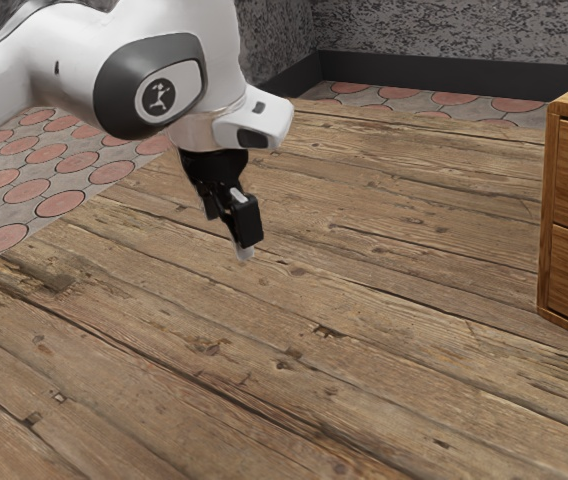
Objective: Pull the drawer handle with one arm to open the drawer
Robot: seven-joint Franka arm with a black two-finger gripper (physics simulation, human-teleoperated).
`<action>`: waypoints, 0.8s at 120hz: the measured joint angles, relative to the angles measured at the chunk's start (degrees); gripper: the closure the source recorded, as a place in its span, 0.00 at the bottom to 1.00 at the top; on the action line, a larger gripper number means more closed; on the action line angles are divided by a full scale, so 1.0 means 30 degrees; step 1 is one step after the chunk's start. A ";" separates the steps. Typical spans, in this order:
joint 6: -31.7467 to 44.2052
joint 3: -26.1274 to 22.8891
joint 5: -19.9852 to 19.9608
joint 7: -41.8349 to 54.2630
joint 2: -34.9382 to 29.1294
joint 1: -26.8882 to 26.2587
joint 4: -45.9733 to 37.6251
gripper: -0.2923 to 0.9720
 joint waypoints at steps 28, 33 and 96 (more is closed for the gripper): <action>0.0823 0.2100 -0.0019 0.3993 0.0245 0.1504 -0.1352 0.24; 0.0636 0.1755 0.0012 0.4646 -0.0174 0.1508 -0.1082 0.24; 0.1942 -0.3954 0.2124 1.0287 0.2473 -0.0915 0.4051 0.25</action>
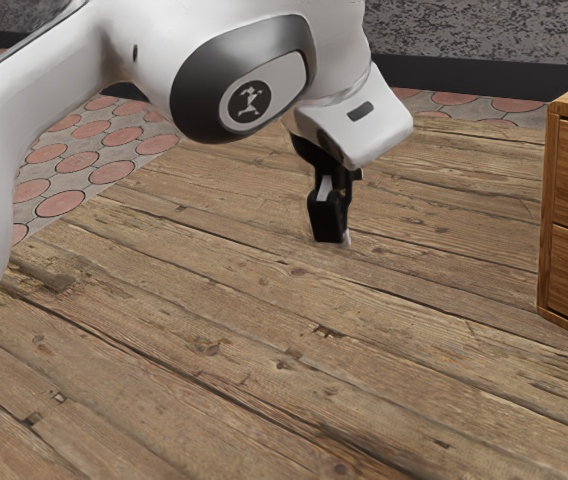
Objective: Pull the drawer handle with one arm to open the drawer
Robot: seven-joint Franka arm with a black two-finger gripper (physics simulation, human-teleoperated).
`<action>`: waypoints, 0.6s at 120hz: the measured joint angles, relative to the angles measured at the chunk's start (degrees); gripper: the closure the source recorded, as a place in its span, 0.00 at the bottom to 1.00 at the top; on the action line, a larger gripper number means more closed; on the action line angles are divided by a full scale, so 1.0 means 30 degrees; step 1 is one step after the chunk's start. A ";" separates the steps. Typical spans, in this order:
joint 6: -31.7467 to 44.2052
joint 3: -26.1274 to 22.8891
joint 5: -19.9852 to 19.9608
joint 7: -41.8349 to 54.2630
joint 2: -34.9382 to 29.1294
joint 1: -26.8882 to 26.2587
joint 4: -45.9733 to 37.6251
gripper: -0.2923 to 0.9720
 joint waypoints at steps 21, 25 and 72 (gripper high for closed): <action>0.0950 -0.0205 0.0182 0.1113 0.0742 -0.0825 0.0096 0.25; 0.1089 -0.0318 0.0193 0.1292 0.0829 -0.0852 0.0101 0.25; 0.6192 -0.3298 0.0172 0.2842 0.1887 -0.0907 0.0248 0.25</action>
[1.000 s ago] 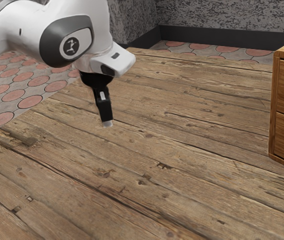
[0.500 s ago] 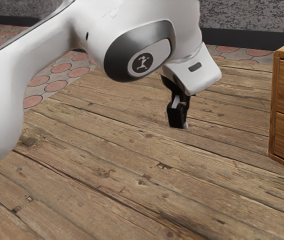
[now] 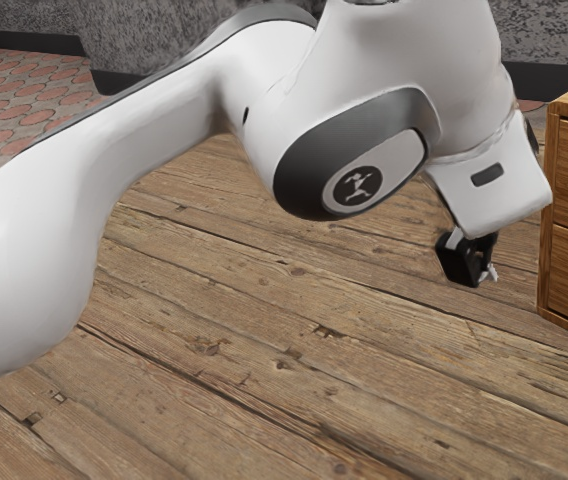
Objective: Pull the drawer handle with one arm to open the drawer
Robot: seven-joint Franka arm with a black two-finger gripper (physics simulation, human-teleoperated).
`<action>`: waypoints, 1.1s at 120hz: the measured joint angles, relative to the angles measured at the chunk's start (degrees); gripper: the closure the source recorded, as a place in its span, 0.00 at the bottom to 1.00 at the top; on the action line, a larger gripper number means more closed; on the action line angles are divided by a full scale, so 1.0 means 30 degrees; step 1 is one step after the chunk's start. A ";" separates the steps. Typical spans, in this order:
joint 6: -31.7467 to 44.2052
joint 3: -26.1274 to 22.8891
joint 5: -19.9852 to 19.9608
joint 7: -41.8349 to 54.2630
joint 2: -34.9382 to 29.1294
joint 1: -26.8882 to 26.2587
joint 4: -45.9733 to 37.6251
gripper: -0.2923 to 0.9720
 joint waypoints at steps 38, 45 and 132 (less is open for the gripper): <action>0.5128 -0.1165 0.0716 0.1103 0.1723 -0.0551 0.0315 0.25; 0.5009 -0.0990 0.2043 0.1455 0.1717 -0.1780 0.0322 0.25; 1.0491 0.1187 0.4369 0.3433 0.5545 -0.2426 0.2566 0.25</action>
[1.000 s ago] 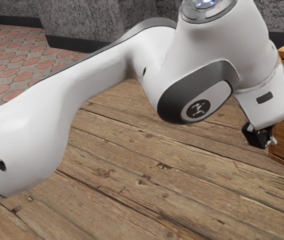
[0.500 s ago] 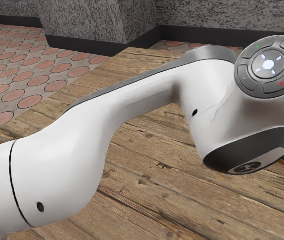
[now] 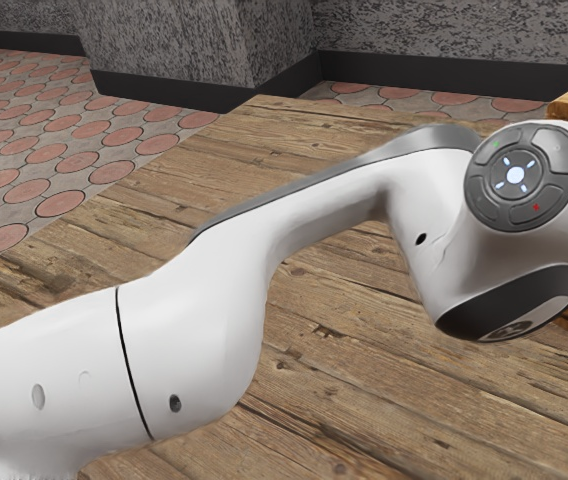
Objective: Pull the drawer handle with one arm to open the drawer
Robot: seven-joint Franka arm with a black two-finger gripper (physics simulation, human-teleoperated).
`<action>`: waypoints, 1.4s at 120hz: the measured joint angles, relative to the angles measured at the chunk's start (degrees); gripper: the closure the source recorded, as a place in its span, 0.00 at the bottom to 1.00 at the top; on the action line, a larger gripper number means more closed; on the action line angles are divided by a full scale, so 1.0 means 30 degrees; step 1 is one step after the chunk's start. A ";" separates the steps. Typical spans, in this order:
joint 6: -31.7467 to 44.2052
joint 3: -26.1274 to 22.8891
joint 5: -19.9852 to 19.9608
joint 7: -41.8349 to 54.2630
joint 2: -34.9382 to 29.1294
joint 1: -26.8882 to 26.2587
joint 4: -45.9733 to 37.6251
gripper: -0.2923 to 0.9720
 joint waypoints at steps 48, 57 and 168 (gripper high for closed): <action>-0.5631 -0.0418 -0.0086 0.0477 0.0664 0.0025 0.2812 0.25; -0.5849 -0.0534 -0.0090 0.0538 0.0774 0.0024 0.2870 0.25; -0.2283 -0.0734 -0.0065 0.0881 0.2139 0.0354 0.2859 0.25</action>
